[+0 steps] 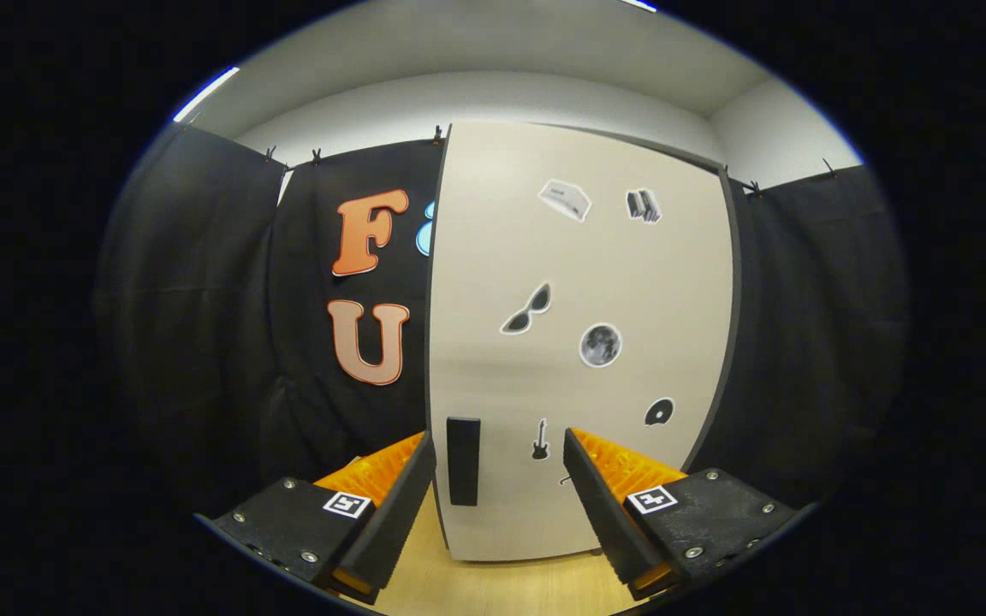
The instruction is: Open the shoe cabinet door, grab the shoes and put them into the shoe cabinet, then close the shoe cabinet door.
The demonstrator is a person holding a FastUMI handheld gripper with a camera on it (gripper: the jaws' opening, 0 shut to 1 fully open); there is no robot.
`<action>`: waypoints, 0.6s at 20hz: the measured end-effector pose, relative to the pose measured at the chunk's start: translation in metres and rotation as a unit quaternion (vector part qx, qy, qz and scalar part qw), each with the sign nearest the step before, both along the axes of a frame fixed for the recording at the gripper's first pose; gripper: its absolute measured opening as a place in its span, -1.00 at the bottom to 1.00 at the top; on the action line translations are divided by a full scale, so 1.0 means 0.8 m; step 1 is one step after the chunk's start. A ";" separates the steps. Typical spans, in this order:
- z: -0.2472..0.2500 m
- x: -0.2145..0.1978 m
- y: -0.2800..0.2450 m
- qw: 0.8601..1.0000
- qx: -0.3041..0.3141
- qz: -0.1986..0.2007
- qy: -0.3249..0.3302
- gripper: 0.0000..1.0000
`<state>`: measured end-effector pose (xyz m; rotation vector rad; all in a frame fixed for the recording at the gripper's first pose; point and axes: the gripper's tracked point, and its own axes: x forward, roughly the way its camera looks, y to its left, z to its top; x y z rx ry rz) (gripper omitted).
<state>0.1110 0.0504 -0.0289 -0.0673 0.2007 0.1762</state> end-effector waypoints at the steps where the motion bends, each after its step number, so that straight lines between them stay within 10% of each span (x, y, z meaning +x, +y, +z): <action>1: 0.015 -0.009 -0.009 1.000 -0.002 -0.006 -0.010 0.87; 12: 0.029 -0.102 -0.076 0.996 -0.006 -0.089 -0.024 0.87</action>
